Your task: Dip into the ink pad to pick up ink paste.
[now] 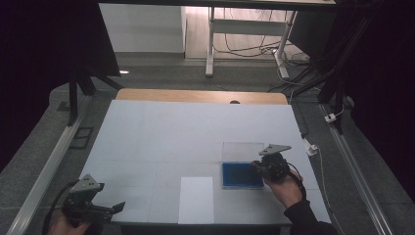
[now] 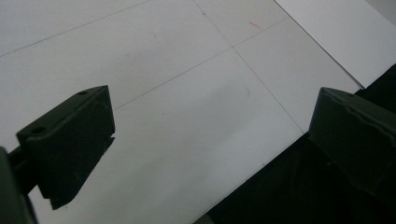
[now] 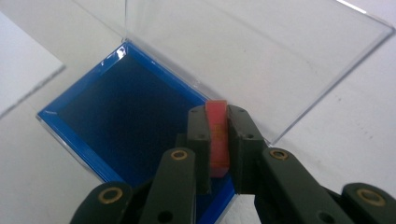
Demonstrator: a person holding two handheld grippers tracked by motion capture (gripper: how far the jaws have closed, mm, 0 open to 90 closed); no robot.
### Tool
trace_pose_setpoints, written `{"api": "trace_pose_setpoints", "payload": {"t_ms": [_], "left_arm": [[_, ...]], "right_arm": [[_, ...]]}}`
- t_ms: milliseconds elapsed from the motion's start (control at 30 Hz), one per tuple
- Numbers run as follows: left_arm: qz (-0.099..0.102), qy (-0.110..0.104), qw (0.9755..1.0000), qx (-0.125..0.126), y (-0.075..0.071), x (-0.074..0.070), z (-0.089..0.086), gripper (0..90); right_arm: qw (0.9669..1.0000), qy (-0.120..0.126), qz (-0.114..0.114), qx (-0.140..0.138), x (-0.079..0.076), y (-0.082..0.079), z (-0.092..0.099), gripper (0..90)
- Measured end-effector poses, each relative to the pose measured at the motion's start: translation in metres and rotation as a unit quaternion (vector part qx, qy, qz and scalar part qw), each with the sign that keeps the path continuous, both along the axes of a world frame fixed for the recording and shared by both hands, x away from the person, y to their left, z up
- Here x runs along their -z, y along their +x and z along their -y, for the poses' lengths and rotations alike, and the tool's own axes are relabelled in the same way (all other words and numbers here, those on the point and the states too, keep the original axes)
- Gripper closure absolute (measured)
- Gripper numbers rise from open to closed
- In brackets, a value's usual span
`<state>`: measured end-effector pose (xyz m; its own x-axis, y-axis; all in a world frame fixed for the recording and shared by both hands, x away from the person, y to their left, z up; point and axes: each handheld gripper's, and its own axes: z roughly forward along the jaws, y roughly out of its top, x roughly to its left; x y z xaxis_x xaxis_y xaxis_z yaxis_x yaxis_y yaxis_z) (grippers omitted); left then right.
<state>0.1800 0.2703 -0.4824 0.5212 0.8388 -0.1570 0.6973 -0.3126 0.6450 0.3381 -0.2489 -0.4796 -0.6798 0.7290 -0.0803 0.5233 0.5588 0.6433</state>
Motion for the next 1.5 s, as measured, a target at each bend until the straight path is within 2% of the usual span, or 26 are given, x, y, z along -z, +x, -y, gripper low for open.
{"api": "trace_pose_setpoints", "payload": {"t_ms": [67,333,500,633,800,1133,1500], "left_arm": [[0.0,-0.001,1.0,0.0,0.0,0.0,0.0,0.9],[0.001,-0.005,1.0,0.0,0.0,0.0,-0.001,0.9],[0.001,-0.005,1.0,0.0,0.0,0.0,-0.001,0.9],[0.001,-0.006,1.0,0.0,0.0,0.0,-0.001,0.9],[0.0,-0.006,1.0,0.0,0.0,0.0,-0.001,0.9],[0.0,-0.007,1.0,0.0,0.0,0.0,-0.002,0.9],[0.0,-0.008,1.0,-0.001,0.0,0.0,-0.002,0.9]], "right_arm": [[1.0,-0.004,0.002,-0.002,0.0,-0.001,-0.001,81.1],[0.9993,0.031,-0.02,0.004,-0.001,0.004,0.008,80.5],[0.9991,0.039,-0.016,0.002,-0.004,0.003,0.009,80.4],[0.9987,0.05,0.002,0.005,-0.011,0.0,0.01,80.4],[0.9981,0.06,0.009,0.006,-0.016,-0.002,0.011,80.4],[0.9977,0.065,0.007,-0.017,-0.02,-0.008,0.002,80.4],[0.9947,0.093,0.004,-0.043,-0.024,-0.016,-0.011,80.4]]}}
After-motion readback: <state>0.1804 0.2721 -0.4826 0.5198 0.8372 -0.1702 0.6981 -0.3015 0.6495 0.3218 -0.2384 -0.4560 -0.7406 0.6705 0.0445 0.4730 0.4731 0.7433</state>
